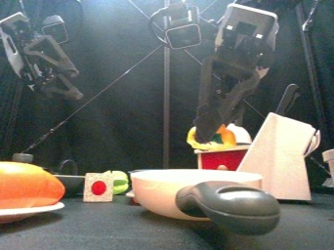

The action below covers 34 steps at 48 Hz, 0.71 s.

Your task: Place squash half in bowl

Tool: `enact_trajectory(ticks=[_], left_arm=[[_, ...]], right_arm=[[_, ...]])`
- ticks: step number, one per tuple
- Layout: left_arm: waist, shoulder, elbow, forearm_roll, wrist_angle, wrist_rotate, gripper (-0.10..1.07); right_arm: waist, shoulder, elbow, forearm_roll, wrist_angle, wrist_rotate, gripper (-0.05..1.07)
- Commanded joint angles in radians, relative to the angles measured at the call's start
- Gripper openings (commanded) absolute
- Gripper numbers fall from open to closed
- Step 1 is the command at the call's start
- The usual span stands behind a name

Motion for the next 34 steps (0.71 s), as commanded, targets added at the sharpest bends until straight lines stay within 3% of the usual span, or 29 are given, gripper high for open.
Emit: enact_trajectory(ticks=[1,16,34], left_arm=[[0.003,0.000,-0.014,0.002,-0.006,0.002,0.93],[0.003,0.000,-0.014,0.003,-0.008,0.003,0.93],[0.005,0.000,-0.020,0.005,-0.015,0.000,0.93]], right_arm=[[-0.021,-0.040,-0.017,-0.008,-0.002,0.000,0.81],[-0.201,-0.064,-0.067,-0.028,-0.003,0.002,0.81],[-0.529,-0.043,-0.196,-0.097,-0.002,0.002,0.81]])
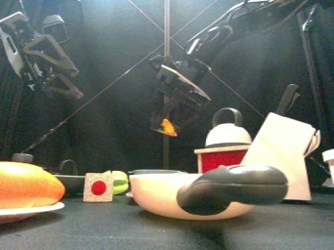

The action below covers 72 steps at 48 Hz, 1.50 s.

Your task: Place squash half in bowl

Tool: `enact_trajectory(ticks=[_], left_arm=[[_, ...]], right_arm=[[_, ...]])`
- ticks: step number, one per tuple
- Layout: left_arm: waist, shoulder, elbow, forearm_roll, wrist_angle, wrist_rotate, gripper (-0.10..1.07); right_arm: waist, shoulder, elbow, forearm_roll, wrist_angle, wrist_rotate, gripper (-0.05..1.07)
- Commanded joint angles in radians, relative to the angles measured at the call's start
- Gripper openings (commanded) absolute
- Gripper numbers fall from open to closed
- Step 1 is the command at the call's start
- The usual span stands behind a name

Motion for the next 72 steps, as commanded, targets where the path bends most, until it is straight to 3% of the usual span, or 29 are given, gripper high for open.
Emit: enact_trajectory(ticks=[1,11,22,35,51,72], left_arm=[[0.003,0.000,-0.020,0.002,-0.008,-0.002,0.93],[0.012,0.000,-0.026,-0.002,-0.008,-0.005,0.93],[0.034,0.000,-0.026,-0.020,-0.009,-0.002,0.93],[0.054,0.000,-0.025,-0.020,-0.008,-0.002,0.93],[0.075,0.000,-0.012,-0.021,-0.008,-0.003,0.93],[0.074,0.000,-0.005,-0.032,-0.009,-0.003,0.93]], right_arm=[[-0.078,-0.015,-0.055,-0.031,-0.002,0.000,0.81],[-0.175,0.067,-0.133,-0.054,-0.014,0.000,0.81],[-0.209,0.198,-0.245,-0.071,-0.060,0.000,0.82],[-0.219,0.273,-0.295,-0.064,-0.081,0.005,0.84],[-0.218,0.276,-0.285,-0.057,-0.055,0.006,1.02],[-0.169,0.235,-0.287,-0.044,0.009,0.002,1.03]])
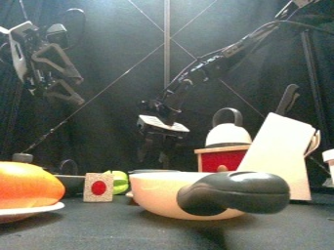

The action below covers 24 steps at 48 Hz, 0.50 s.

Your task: Place squash half in bowl

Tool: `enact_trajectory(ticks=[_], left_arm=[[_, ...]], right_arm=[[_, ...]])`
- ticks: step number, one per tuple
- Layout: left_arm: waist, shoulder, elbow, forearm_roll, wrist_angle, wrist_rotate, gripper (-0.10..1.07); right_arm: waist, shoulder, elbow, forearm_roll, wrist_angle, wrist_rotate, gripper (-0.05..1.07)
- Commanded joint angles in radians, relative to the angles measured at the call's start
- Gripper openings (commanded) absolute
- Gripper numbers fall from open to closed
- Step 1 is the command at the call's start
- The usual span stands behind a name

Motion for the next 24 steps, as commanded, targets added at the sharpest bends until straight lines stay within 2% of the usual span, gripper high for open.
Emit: enact_trajectory(ticks=[1,15,24], left_arm=[[0.003,0.000,-0.014,-0.002,-0.006,0.000,0.93],[0.000,0.000,-0.011,-0.003,-0.009,0.011,0.93],[-0.003,0.000,0.003,0.023,-0.014,0.029,0.93]], right_arm=[[0.023,-0.071,-0.017,-0.002,0.014,-0.002,1.03],[0.083,-0.172,0.054,0.000,0.009,0.008,1.03],[0.156,-0.261,0.127,0.006,0.006,0.025,1.03]])
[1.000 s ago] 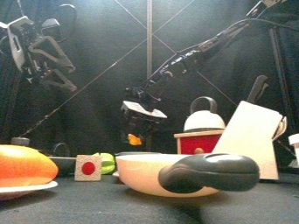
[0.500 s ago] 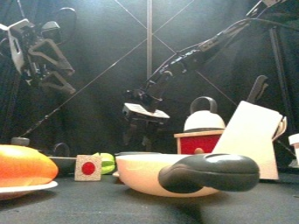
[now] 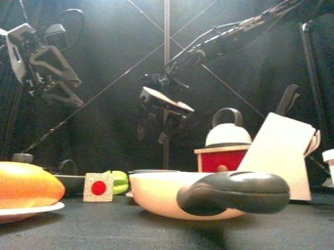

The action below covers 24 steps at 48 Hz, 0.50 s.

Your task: Place squash half in bowl

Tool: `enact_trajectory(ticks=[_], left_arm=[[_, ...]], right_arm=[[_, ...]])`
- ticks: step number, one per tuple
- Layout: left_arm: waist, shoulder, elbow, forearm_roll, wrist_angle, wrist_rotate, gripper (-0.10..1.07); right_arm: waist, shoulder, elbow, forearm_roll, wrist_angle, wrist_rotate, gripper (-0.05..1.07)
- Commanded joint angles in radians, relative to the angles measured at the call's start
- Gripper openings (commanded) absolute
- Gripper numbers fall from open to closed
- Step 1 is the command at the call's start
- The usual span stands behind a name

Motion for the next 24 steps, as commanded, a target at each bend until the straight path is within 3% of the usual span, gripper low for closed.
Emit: enact_trajectory(ticks=[1,15,24], left_arm=[[-0.002,0.000,-0.011,0.003,-0.009,0.005,0.93],[-0.003,0.000,-0.006,-0.009,-0.014,0.014,0.93],[-0.003,0.000,-0.005,-0.014,-0.015,0.017,0.93]], right_arm=[[0.041,-0.092,0.023,-0.002,-0.009,0.009,1.03],[0.106,-0.216,0.166,-0.058,-0.109,0.078,1.03],[0.107,-0.273,0.262,-0.072,-0.281,0.095,1.03]])
